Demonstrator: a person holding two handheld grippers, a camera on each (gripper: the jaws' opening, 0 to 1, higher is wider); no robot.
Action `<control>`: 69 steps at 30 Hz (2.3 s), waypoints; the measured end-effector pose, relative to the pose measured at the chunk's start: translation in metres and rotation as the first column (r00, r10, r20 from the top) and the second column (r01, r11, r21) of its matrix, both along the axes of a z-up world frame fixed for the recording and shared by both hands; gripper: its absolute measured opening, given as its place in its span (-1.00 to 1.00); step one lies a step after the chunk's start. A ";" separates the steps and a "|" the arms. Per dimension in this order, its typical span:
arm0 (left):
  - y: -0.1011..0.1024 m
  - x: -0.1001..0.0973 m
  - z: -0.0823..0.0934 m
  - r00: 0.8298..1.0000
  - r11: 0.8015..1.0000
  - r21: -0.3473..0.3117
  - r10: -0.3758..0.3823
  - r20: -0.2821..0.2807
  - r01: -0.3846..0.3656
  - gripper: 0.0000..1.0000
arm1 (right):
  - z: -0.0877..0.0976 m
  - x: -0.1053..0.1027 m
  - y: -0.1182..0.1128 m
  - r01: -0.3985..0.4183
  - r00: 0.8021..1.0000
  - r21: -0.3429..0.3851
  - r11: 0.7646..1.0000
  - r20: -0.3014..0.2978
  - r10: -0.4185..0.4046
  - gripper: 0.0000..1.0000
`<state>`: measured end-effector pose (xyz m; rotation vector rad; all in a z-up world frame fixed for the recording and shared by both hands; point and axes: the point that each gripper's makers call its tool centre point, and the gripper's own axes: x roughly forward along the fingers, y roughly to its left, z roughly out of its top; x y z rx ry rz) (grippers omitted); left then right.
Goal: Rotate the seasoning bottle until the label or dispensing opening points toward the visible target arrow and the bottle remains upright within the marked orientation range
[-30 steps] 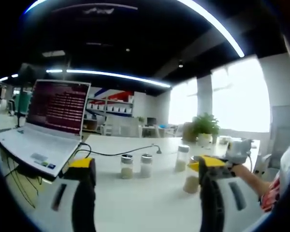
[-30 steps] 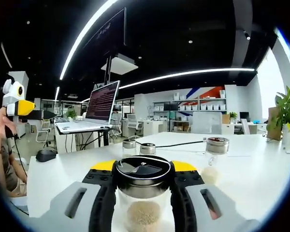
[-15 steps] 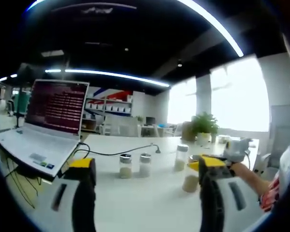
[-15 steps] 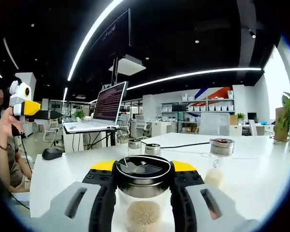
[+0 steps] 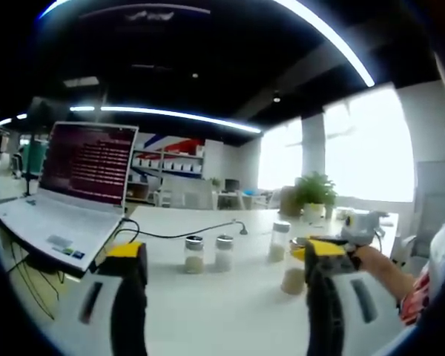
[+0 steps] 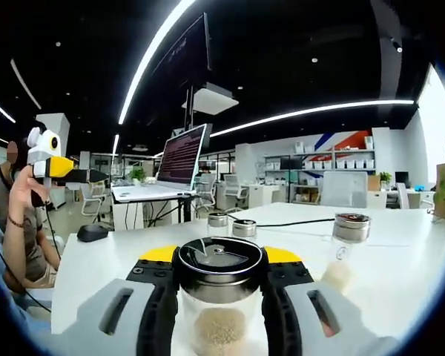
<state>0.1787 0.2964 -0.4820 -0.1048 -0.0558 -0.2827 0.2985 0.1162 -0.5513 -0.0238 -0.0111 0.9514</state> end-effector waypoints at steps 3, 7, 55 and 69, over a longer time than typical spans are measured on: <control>0.000 0.000 0.000 1.000 1.000 0.001 0.000 0.000 0.000 0.86 | 0.000 0.000 0.000 -0.020 1.000 -0.001 1.000 -0.006 0.020 -0.16; 0.000 -0.001 0.001 1.000 1.000 0.003 0.000 0.003 0.000 0.86 | -0.001 0.000 0.001 -0.048 0.999 0.001 0.999 -0.010 0.048 -0.16; 0.005 0.001 -0.001 1.000 1.000 -0.007 0.009 -0.008 -0.009 0.84 | -0.005 -0.003 0.006 -0.361 0.929 -0.027 0.932 -0.093 0.357 -0.15; 0.004 0.002 -0.002 1.000 1.000 -0.008 0.006 -0.011 -0.006 0.84 | -0.006 -0.006 0.007 -0.428 0.901 -0.042 0.903 -0.094 0.423 -0.16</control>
